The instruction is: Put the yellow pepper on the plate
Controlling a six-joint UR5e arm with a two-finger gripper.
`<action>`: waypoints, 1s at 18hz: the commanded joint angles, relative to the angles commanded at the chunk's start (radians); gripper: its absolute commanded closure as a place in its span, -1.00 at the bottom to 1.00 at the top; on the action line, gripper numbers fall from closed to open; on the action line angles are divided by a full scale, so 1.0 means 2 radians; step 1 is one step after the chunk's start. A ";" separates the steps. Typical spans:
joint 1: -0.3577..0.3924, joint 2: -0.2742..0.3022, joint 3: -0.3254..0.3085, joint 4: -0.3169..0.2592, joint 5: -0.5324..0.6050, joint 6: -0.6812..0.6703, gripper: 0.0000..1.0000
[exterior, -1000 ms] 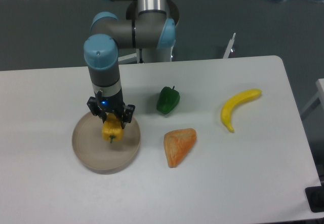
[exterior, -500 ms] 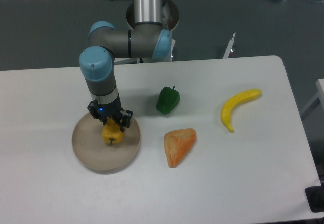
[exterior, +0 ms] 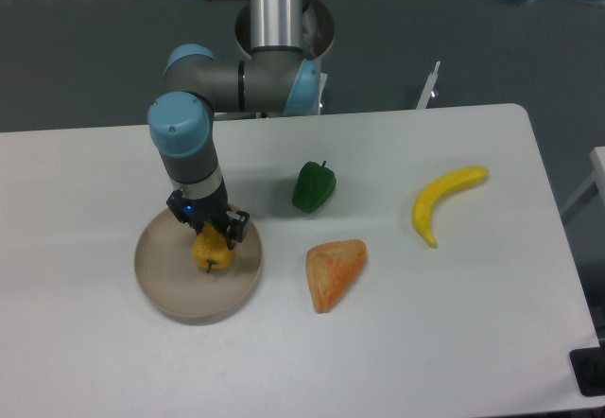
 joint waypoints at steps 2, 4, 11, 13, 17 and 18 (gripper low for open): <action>0.001 0.000 0.000 0.001 0.000 0.000 -0.15; 0.001 0.001 0.005 0.000 0.000 0.002 -0.54; 0.005 0.018 0.016 -0.002 0.001 0.008 -1.00; 0.023 0.036 0.015 -0.003 0.016 0.040 -1.00; 0.095 0.054 0.019 -0.005 0.023 0.107 -1.00; 0.127 0.056 0.024 -0.005 0.023 0.135 -1.00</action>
